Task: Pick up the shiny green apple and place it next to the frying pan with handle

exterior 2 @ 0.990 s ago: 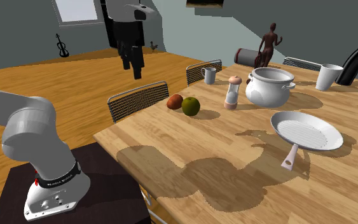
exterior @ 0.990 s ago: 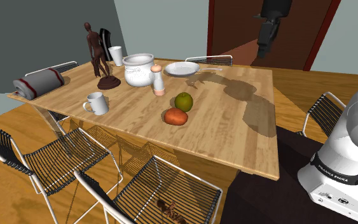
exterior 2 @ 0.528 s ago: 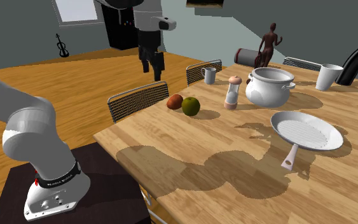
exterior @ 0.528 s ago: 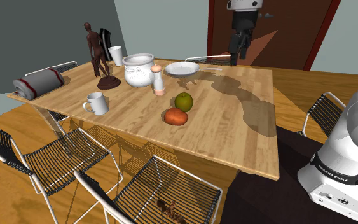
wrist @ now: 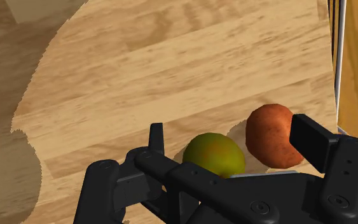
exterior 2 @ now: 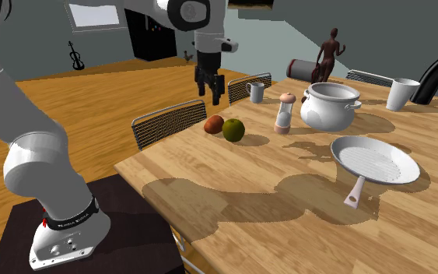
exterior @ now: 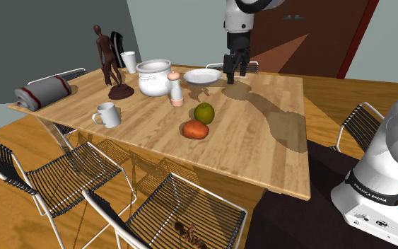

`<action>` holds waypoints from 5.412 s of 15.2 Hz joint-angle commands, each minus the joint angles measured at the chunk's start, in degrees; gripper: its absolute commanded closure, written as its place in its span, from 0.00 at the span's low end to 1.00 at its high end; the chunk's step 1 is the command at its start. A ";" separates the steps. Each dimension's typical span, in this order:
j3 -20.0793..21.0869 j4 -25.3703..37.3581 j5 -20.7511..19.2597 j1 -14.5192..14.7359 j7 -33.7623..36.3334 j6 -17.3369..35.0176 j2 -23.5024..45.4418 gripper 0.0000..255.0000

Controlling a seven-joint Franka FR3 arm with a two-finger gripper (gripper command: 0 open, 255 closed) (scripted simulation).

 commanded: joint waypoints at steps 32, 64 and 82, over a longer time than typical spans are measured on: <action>1.86 22.75 -3.86 2.41 6.93 6.96 31.53 1.00; 2.01 40.16 -3.57 2.60 6.42 -12.32 29.66 1.00; -1.36 55.32 -3.36 -4.87 -4.55 -17.65 39.18 1.00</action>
